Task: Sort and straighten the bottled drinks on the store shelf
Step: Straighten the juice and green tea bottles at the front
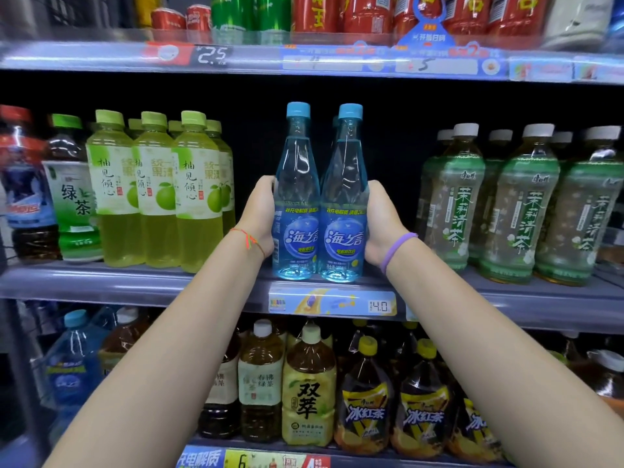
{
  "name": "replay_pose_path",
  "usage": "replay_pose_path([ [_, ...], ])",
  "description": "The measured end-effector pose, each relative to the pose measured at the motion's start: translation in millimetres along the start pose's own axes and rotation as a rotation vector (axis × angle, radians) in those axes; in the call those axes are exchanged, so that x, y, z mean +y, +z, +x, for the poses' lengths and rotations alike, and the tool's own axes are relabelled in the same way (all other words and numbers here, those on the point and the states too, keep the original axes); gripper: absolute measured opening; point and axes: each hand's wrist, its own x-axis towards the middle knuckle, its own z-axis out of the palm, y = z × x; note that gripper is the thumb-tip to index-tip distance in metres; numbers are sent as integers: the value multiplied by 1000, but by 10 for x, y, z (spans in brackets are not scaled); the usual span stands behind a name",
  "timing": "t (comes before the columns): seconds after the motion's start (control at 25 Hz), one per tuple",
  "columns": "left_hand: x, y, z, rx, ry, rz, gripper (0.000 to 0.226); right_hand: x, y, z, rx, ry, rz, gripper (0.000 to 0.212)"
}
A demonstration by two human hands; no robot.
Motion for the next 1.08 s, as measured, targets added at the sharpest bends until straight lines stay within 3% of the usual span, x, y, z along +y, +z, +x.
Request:
replay_pose_path([
  [0.08, -30, 52, -157, 25, 7, -12, 47, 61, -9, -42, 20, -10, -20, 33],
  [0.16, -114, 91, -302, 102, 173, 142, 52, 112, -17, -55, 28, -17, -19, 33],
  [0.32, -290, -86, -636, 287, 862, 985, 65, 144, 66, -93, 49, -36, -8, 40],
  [0.4, -358, -204, -656, 312, 1070, 1257, 68, 167, 147, -95, 83, -35, -12, 47],
  [0.48, -387, -283, -632, 357, 1041, 1340, 69, 194, 251, -92, 115, -18, -29, 56],
  [0.68, -443, -411, -676, 453, 985, 1450, 72, 264, 558, -102, 82, 6, 8, 47],
  [0.88, -443, -532, -748, 521, 1071, 1473, 70, 316, 715, -74, 115, 5, -24, 61],
  [1.08, -39, -464, -594, 585, 1161, 1478, 58, 320, 733, -57, 148, -40, 1, 33],
])
